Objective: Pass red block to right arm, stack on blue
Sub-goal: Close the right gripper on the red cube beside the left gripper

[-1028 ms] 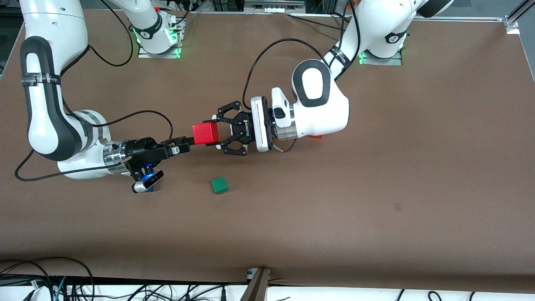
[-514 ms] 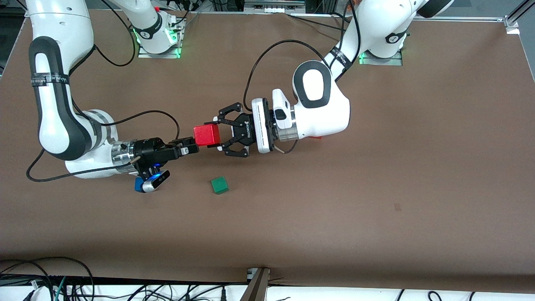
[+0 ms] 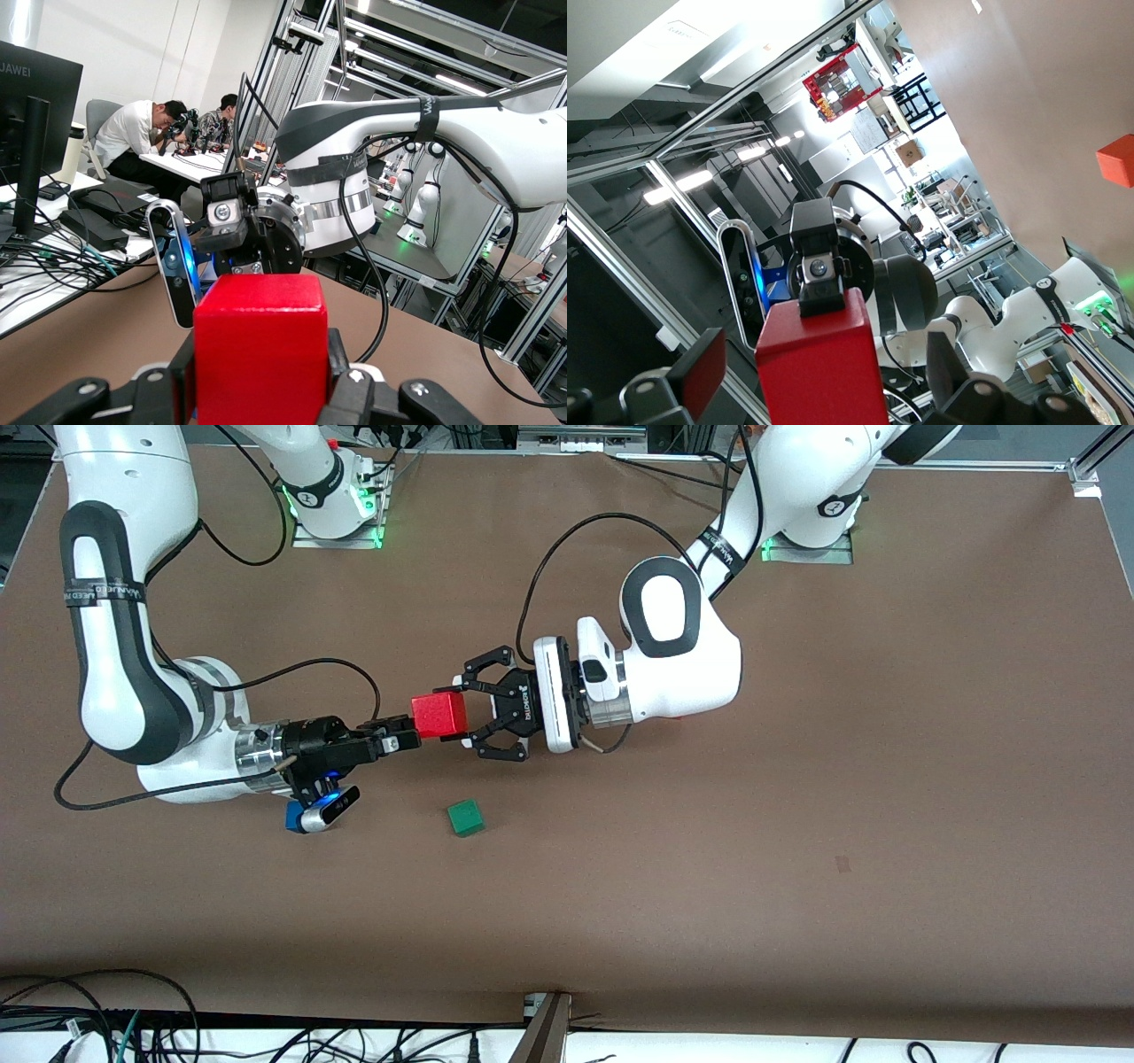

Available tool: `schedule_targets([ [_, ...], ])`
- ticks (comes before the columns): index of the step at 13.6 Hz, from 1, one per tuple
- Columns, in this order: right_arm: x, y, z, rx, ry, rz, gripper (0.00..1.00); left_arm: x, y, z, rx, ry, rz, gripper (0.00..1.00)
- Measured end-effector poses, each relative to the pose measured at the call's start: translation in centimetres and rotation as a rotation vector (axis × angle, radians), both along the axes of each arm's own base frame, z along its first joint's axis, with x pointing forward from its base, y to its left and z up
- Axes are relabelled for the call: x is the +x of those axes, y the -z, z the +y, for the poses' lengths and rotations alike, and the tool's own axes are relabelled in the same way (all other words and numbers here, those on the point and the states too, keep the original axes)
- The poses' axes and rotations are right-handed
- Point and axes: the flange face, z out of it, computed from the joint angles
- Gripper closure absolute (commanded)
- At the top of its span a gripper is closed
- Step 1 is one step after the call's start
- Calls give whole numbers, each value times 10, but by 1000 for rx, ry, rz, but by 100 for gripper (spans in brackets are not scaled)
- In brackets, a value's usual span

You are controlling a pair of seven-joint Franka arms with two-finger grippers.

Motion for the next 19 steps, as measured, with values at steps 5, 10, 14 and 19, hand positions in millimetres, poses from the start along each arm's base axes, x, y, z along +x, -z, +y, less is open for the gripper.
schedule_targets([
  [5,0,-4,0,2,0,-6,16,-3,1,-5,5,-1,-1,98],
  [10,0,-8,0,3,1,-11,22,-3,1,-6,5,-2,-2,98],
  [14,0,-8,-1,3,0,-10,24,-2,2,-5,3,-4,-3,98],
  [19,-4,-6,-4,16,-20,-2,31,-2,1,-6,3,-3,-4,98],
])
